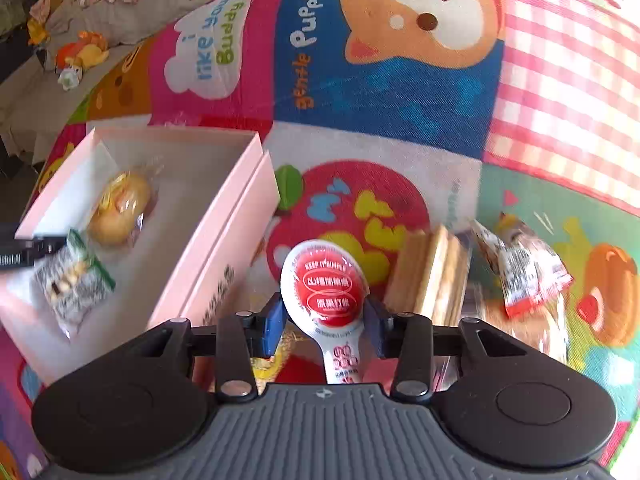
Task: Organize objects
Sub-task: 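Reach for and grasp the yellow cheese stick with the right tool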
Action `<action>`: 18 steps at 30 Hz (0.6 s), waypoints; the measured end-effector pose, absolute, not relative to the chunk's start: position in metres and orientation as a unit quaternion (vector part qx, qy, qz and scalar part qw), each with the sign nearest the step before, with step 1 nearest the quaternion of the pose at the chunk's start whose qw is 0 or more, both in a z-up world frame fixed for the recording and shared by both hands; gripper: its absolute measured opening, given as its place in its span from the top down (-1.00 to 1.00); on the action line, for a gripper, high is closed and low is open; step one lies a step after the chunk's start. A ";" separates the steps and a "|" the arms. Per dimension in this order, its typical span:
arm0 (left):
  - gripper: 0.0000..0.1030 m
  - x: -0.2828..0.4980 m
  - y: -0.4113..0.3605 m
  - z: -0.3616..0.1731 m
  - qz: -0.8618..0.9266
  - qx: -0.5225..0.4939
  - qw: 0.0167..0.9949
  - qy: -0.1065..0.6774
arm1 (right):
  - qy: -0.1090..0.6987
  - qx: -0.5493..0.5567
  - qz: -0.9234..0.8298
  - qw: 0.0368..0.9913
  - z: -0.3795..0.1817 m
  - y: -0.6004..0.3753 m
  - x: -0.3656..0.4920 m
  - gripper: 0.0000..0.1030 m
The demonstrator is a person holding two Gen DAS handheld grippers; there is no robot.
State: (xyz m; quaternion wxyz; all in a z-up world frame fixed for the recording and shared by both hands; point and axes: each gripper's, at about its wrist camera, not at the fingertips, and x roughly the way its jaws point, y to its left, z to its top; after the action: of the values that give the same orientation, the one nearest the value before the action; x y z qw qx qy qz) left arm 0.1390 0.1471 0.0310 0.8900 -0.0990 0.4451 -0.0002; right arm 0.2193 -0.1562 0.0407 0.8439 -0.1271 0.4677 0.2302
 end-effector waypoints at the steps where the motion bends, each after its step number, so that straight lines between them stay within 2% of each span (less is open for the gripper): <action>1: 0.65 0.139 0.147 0.031 -0.001 -0.098 0.890 0.445 | 0.463 -0.150 0.217 0.846 0.040 -0.160 0.207 0.19; 3: 0.65 0.139 0.147 0.031 -0.001 -0.099 0.891 0.444 | 0.448 -0.200 0.179 0.853 0.036 -0.166 0.187 0.18; 5: 0.65 0.138 0.148 0.030 0.000 -0.101 0.891 0.443 | 0.438 -0.201 0.159 0.861 0.039 -0.176 0.169 0.17; 6: 0.65 0.138 0.148 0.030 0.001 -0.102 0.891 0.442 | 0.441 -0.171 0.165 0.865 0.045 -0.184 0.161 0.15; 9: 0.65 0.137 0.148 0.030 0.003 -0.105 0.892 0.441 | 0.441 -0.074 0.185 0.875 0.056 -0.201 0.132 -0.06; 12: 0.65 0.137 0.147 0.030 0.005 -0.106 0.891 0.441 | 0.420 -0.051 0.202 0.883 0.056 -0.190 0.103 -0.21; 15: 0.66 0.137 0.146 0.031 0.009 -0.104 0.891 0.441 | 0.404 -0.036 0.205 0.891 0.051 -0.175 0.097 -0.22; 18: 0.66 0.138 0.145 0.031 0.013 -0.104 0.890 0.443 | 0.410 0.026 0.199 0.890 0.046 -0.173 0.116 -0.17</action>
State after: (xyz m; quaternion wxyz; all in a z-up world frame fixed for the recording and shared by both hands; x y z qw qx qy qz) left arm 0.1377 0.1451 0.0312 0.8905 -0.1042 0.4427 0.0126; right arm 0.1165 -0.1732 0.0457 0.8896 0.0257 0.4104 0.1989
